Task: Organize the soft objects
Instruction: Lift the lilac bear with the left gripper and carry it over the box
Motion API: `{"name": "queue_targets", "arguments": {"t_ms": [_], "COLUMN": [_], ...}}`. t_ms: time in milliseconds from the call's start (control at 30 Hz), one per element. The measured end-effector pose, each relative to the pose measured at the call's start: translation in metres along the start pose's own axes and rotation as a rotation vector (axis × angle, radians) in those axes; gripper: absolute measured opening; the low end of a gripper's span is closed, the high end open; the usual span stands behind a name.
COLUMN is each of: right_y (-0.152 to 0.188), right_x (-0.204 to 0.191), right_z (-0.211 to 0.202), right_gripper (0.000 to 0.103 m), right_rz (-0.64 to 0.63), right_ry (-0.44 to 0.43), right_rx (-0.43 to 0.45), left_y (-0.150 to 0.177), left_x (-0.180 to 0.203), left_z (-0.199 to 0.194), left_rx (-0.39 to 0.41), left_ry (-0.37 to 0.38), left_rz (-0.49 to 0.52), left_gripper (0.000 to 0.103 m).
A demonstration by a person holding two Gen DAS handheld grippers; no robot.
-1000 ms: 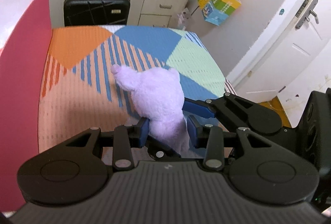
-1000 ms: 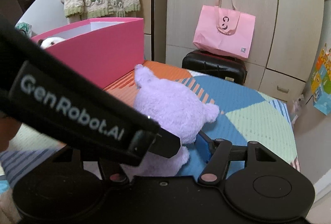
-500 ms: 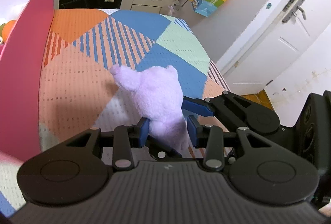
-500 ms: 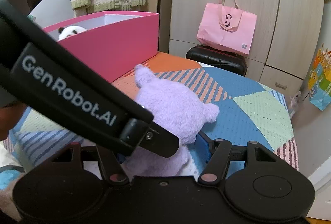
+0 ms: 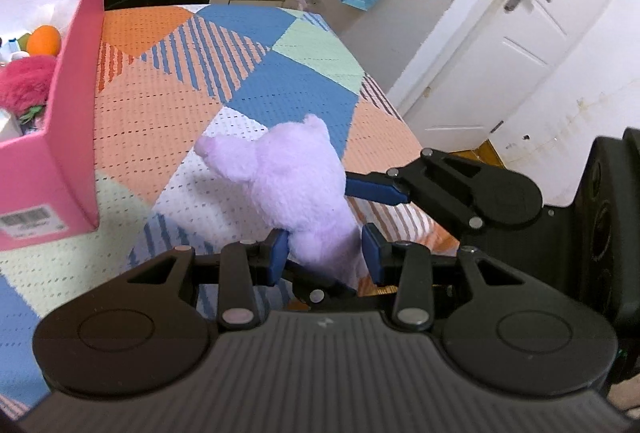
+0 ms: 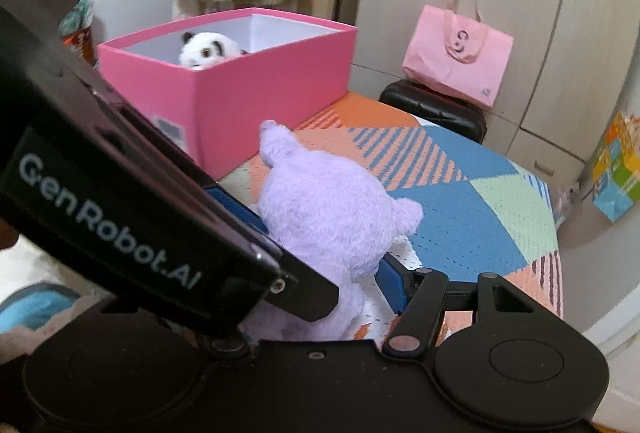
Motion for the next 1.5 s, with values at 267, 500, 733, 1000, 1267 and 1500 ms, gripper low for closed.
{"name": "queue_targets", "arguments": {"t_ms": [267, 500, 733, 1000, 1267, 1500], "right_y": [-0.013, -0.035, -0.072, -0.114, -0.162, -0.200], "right_x": [-0.032, -0.069, -0.094, -0.107, -0.099, -0.081], "right_z": [-0.027, -0.047, -0.048, -0.028, 0.007, 0.052], "right_gripper": [0.068, 0.068, 0.068, 0.068, 0.068, 0.069], "right_rz": [-0.018, -0.108, -0.172, -0.190, -0.182, -0.158], "right_ry": [-0.038, -0.075, -0.118, -0.140, -0.169, -0.190], "right_rx": [0.033, 0.076, 0.123, 0.179, 0.223, 0.223], "left_y": [0.018, 0.022, 0.007, -0.022, -0.062, -0.105], "left_x": [0.003, -0.005, -0.026, -0.055, -0.090, -0.132], "left_z": [-0.049, -0.092, -0.125, -0.146, -0.153, -0.139], "left_rx": [0.021, 0.052, 0.093, 0.161, 0.231, 0.260], "left_ry": [-0.024, -0.050, -0.103, -0.168, -0.202, -0.195], "left_rz": [0.066, 0.086, 0.054, 0.043, 0.018, -0.021], "left_gripper": [0.038, 0.038, 0.038, 0.038, 0.038, 0.038]}}
Point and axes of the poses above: each gripper's, at about its wrist camera, not at the fingertips, and z roughly the way its jaws point, x to its right, y to its underside, the point moved 7 cm from there along z, roughly the way its jaws point, and after that the axes turned 2 degrees about z, right-handed, at the moved point
